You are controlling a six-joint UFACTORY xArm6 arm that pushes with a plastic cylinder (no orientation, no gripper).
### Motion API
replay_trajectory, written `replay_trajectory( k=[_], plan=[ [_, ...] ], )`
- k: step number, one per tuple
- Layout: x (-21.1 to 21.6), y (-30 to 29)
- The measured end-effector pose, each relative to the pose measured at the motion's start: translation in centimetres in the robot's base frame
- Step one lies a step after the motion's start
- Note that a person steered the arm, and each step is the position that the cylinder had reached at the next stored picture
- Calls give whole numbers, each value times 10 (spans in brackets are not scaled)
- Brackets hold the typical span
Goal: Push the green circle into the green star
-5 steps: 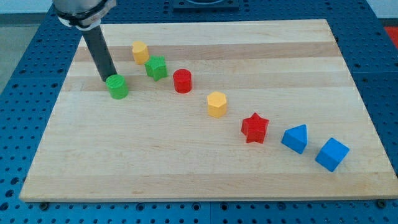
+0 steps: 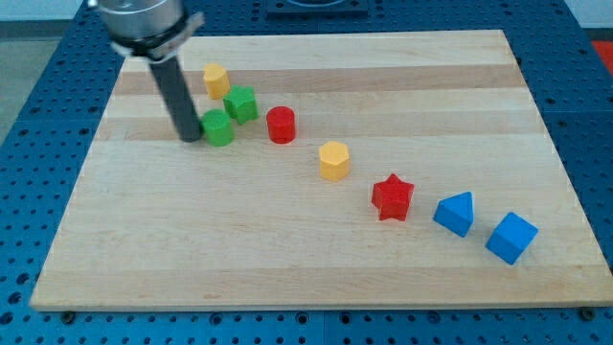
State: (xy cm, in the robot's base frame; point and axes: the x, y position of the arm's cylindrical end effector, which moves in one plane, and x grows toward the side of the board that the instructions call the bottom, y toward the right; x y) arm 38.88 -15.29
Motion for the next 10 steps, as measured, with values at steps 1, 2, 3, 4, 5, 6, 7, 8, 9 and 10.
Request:
replay_trajectory(
  k=[1,2,3,4,5,6,7,8,9,10],
  plan=[
    [-14,14],
    [-14,14],
    [-27,-17],
    [-85,-54],
    [-160,-59],
    [-163,-49],
    [-139,-19],
    [-117,7],
    [-105,34],
    [-98,53]
  ],
)
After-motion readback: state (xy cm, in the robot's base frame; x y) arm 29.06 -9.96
